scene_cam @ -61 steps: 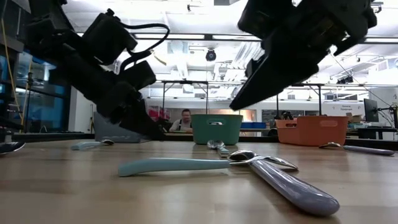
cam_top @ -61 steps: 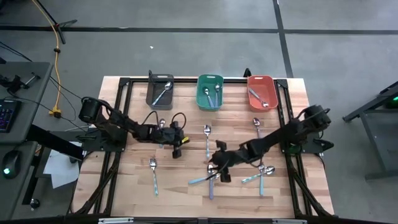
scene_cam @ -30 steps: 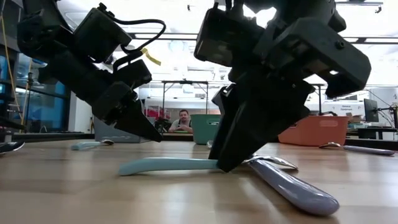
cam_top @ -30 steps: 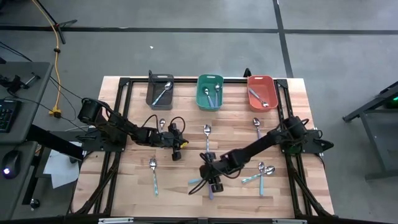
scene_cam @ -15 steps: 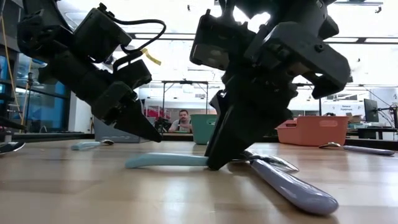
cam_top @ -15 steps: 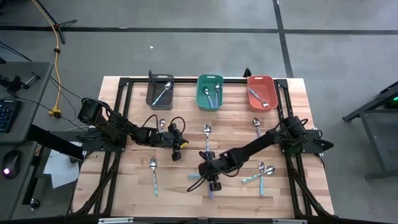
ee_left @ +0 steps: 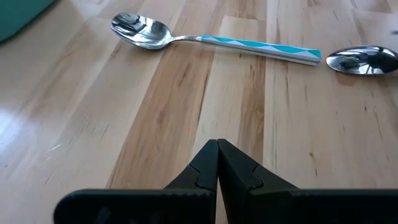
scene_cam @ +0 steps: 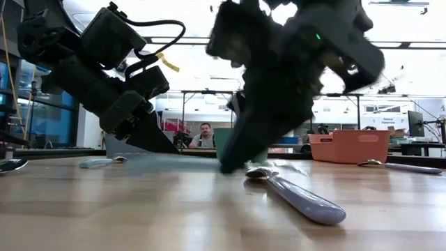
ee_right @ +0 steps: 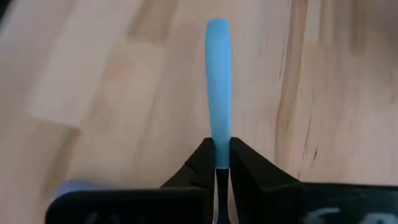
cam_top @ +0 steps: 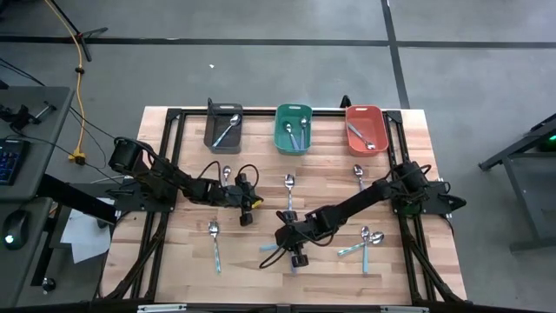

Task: Sort silverware by color (type)
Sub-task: Put the bottom left blue spoon into the orange bin, then put the bottom right white spoon into the black bin

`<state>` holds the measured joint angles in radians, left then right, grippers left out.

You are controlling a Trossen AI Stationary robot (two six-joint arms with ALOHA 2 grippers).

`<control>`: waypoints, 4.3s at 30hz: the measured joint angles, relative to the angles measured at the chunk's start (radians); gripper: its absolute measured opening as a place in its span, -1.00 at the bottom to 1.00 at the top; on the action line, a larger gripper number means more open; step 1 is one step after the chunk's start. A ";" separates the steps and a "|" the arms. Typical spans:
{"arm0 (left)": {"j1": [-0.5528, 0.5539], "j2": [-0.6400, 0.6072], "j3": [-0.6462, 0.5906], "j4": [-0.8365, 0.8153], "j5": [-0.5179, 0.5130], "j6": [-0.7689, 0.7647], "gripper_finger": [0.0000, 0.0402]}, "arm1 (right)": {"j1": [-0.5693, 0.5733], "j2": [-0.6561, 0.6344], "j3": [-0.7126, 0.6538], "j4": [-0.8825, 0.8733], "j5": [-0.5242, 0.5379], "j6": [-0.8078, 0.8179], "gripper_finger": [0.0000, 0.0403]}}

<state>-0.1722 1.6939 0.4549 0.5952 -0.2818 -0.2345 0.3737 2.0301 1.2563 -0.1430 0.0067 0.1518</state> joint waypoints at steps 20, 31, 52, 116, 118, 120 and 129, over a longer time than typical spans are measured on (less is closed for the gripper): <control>0.004 0.001 -0.140 0.177 -0.127 -0.067 -1.00 | -0.056 -0.357 -0.047 -0.405 0.314 0.034 -0.94; 0.004 0.001 -0.208 0.338 -0.120 -0.059 -1.00 | -0.440 -0.899 -0.417 -0.511 0.429 0.232 -0.94; 0.000 0.001 -0.177 0.334 -0.110 -0.049 -1.00 | -1.332 -0.917 -0.652 -0.277 0.153 -0.170 -0.94; 0.050 -0.001 -0.175 0.323 -0.049 -0.016 -1.00 | -1.196 -0.979 -0.695 -0.046 0.085 -0.202 -0.97; 0.060 -0.001 -0.175 0.323 -0.038 -0.015 -1.00 | -1.160 -0.979 -0.737 0.058 0.038 -0.202 -0.97; 0.070 -0.001 -0.175 0.323 -0.032 -0.014 -1.00 | -1.127 -0.979 -0.783 0.170 0.010 -0.193 -0.99; 0.122 -0.001 -0.143 0.322 0.085 0.031 -1.00 | -0.948 -0.979 -0.893 0.515 -0.004 -0.152 -1.00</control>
<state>-0.0506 1.6932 0.3122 0.9173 -0.1972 -0.2036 -0.5741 1.0515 0.3630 0.3721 0.0029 -0.0002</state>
